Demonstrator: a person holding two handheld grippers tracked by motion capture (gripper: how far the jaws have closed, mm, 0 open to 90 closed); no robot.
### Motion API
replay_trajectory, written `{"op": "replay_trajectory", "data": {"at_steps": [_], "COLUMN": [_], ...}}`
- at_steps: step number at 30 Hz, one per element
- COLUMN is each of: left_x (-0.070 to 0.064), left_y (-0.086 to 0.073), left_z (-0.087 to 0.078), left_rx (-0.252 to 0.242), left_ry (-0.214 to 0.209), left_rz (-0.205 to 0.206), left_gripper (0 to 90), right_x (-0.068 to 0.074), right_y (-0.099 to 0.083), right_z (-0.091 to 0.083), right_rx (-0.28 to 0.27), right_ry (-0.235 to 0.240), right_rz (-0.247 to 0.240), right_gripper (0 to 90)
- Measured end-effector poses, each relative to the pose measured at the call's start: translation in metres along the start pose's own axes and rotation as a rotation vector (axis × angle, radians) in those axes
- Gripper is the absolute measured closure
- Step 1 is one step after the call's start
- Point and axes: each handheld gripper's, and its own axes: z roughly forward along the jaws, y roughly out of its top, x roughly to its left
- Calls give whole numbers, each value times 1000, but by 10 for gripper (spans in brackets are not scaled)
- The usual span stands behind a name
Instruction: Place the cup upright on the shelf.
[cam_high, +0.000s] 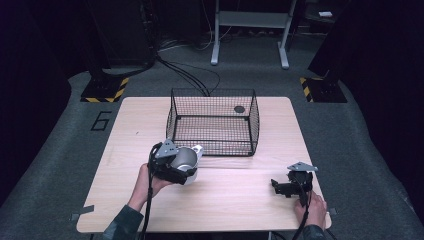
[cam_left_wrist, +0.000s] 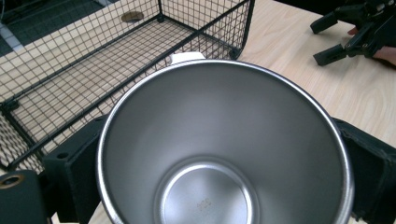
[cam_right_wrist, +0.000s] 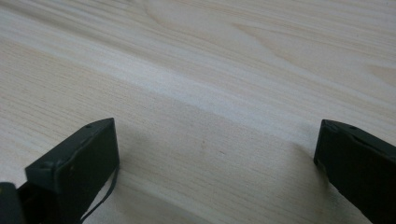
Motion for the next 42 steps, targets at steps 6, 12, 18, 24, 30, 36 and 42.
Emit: {"op": "replay_trajectory", "data": {"at_steps": [6, 12, 18, 24, 30, 36, 42], "left_x": [0, 5, 11, 18, 22, 25, 29], "left_y": [9, 16, 22, 32, 40, 49, 62], "left_z": [4, 4, 4, 3, 4, 5, 7], "left_rx": [-2, -8, -19, -24, -35, -44, -49], "left_ry": [-17, -19, -17, -24, -28, -26, -30], "left_rz": [6, 1, -5, -13, -15, -15, -5], "left_gripper": [61, 61, 62, 61, 61, 61, 61], "right_x": [0, 0, 0, 0, 0, 0, 0], "right_y": [0, 0, 0, 0, 0, 0, 0], "right_z": [0, 0, 0, 0, 0, 0, 0], "right_rx": [0, 0, 0, 0, 0, 0, 0], "right_ry": [0, 0, 0, 0, 0, 0, 0], "right_rz": [0, 0, 0, 0, 0, 0, 0], "right_gripper": [0, 0, 0, 0, 0, 0, 0]}}
